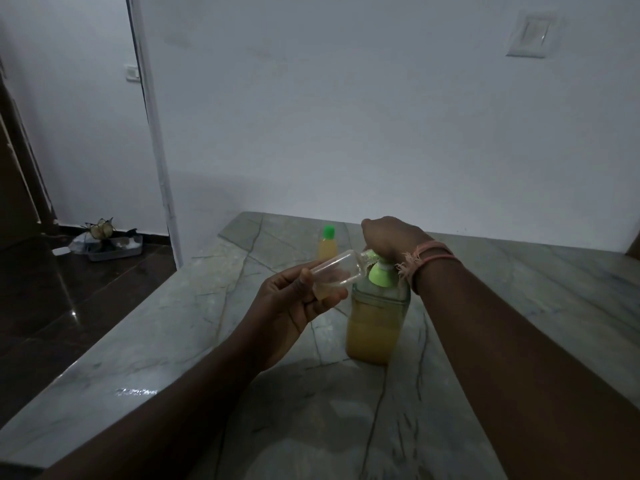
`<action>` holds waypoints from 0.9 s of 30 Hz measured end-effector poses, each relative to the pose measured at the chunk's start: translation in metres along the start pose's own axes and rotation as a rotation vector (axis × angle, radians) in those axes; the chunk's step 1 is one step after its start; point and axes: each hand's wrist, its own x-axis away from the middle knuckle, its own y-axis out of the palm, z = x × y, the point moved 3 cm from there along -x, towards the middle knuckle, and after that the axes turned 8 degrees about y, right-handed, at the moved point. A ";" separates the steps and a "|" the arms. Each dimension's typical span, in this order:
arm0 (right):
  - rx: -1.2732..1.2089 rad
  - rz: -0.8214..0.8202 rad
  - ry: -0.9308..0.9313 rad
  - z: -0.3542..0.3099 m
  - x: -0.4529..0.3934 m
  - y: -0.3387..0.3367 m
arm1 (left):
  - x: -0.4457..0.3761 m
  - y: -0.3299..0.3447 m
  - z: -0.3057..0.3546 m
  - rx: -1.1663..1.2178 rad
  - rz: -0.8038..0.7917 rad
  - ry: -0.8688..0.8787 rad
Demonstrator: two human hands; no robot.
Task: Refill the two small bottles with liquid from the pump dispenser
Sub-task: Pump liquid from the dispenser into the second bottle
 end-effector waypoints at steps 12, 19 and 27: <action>0.017 0.009 0.012 0.001 -0.009 0.002 | -0.002 -0.001 -0.001 0.008 -0.012 0.014; 0.055 -0.002 -0.035 -0.002 -0.008 -0.006 | -0.001 0.006 0.002 0.028 0.012 -0.013; 0.064 0.022 -0.038 0.001 -0.004 0.001 | 0.000 0.004 0.001 0.020 0.016 -0.010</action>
